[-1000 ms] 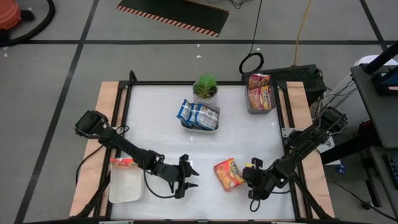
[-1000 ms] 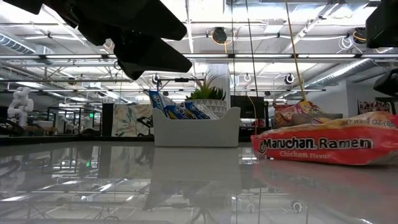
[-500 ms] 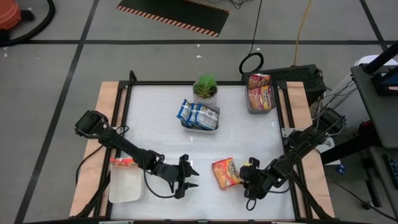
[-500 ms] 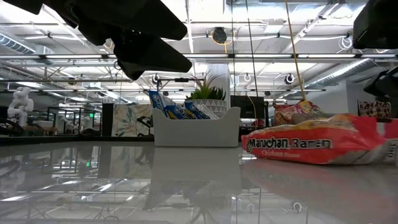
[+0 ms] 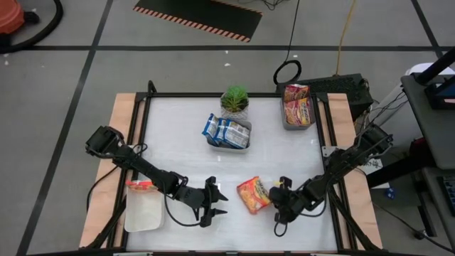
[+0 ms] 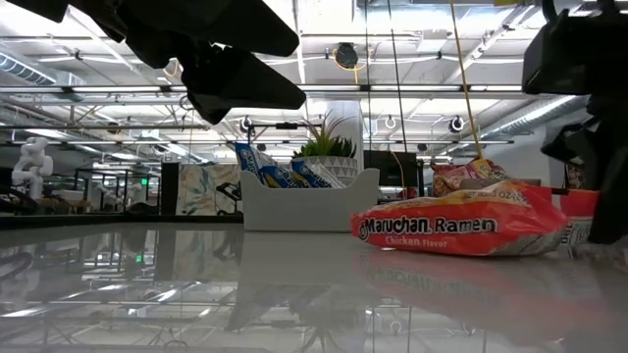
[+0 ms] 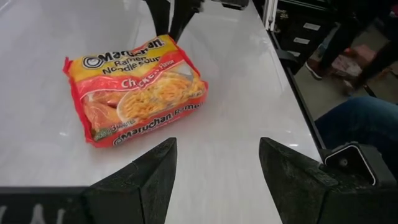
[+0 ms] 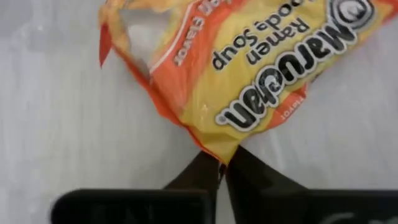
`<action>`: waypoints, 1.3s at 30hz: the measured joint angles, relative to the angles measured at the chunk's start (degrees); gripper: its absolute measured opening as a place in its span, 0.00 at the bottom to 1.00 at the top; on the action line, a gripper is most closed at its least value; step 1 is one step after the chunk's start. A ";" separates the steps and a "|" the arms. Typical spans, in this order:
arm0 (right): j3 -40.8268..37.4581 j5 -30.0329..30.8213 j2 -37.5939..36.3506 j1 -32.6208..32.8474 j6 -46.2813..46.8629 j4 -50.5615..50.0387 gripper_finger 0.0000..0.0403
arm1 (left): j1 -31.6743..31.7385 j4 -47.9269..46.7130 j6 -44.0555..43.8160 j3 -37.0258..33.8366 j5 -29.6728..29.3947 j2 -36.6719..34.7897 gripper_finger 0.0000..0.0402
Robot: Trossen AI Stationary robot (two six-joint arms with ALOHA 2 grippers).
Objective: Sort Maruchan noodles
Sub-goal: Put the orange noodle pack into the white bin
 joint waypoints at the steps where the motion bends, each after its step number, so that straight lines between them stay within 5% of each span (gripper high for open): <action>1: 0.00 0.28 0.00 0.07 -1.28 -0.02 0.03 | 0.00 -0.01 0.26 0.00 -0.01 0.00 0.58; 20: 9.51 22.88 -0.35 0.85 -19.38 -4.11 0.00 | 1.66 -0.96 -2.63 0.00 -6.57 0.00 0.58; 30: 16.04 26.11 -0.35 2.16 -27.57 -4.00 0.00 | 1.59 -6.01 -8.52 0.00 -7.06 0.00 0.58; 39: 21.09 31.48 -0.35 4.41 -31.67 -4.17 0.00 | -0.84 1.15 -1.37 0.00 -7.45 0.00 0.58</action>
